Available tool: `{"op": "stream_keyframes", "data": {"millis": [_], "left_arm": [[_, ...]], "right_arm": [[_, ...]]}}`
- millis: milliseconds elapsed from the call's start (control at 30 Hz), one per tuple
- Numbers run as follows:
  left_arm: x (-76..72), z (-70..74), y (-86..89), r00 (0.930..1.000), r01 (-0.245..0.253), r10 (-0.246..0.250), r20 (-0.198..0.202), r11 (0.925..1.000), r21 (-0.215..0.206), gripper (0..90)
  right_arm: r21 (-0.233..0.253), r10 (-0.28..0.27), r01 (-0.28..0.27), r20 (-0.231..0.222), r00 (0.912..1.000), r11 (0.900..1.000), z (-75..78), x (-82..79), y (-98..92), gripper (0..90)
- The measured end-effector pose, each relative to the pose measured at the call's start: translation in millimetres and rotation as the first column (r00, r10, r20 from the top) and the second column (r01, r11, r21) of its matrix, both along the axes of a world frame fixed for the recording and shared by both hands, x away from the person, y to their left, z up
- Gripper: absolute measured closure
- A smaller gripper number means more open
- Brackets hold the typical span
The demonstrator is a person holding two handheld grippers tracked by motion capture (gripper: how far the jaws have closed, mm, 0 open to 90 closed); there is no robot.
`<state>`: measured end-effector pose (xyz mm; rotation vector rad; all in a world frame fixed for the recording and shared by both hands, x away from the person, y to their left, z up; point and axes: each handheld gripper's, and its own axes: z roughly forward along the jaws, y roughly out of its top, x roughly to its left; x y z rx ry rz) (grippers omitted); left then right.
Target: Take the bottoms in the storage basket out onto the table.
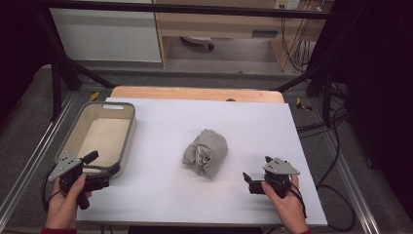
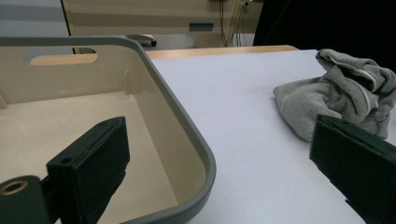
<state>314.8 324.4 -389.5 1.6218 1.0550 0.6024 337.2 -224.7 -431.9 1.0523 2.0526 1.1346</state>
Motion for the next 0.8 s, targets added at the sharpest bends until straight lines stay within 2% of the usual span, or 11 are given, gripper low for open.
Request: {"op": "stream_keyframes", "data": {"millis": [233,400,567,667,800], "left_arm": [[4.2,-7.3,0.3,0.9999,0.012,-0.012,-0.006,0.9999,0.002,5.6],[5.9,-11.3,5.3,1.0,-0.002,0.002,-0.006,1.0,0.005,6.0],[4.3,-11.3,15.1,0.9996,-0.024,0.024,0.013,0.9997,0.009,6.1],[2.8,-11.2,19.0,0.9991,-0.038,0.038,0.019,0.9992,0.01,6.1],[1.1,-10.3,16.5,0.9992,-0.028,0.027,0.029,0.999,0.033,6.1]], "right_arm": [[0.006,0.01,-0.01,-0.005,0.9999,1.0,-1.4,0.8,0.5,2.7],[0.022,-0.003,0.004,-0.017,0.9998,1.0,-3.2,3.2,-2.2,2.7],[0.032,-0.014,0.015,-0.031,0.9994,0.999,-5.2,5.8,-4.9,3.0],[0.035,-0.007,0.007,-0.018,0.9998,0.999,-3.9,4.3,-5.6,3.0],[0.043,0.001,-0.001,-0.015,0.9999,0.999,-2.6,3.1,-8.6,3.0]]}}
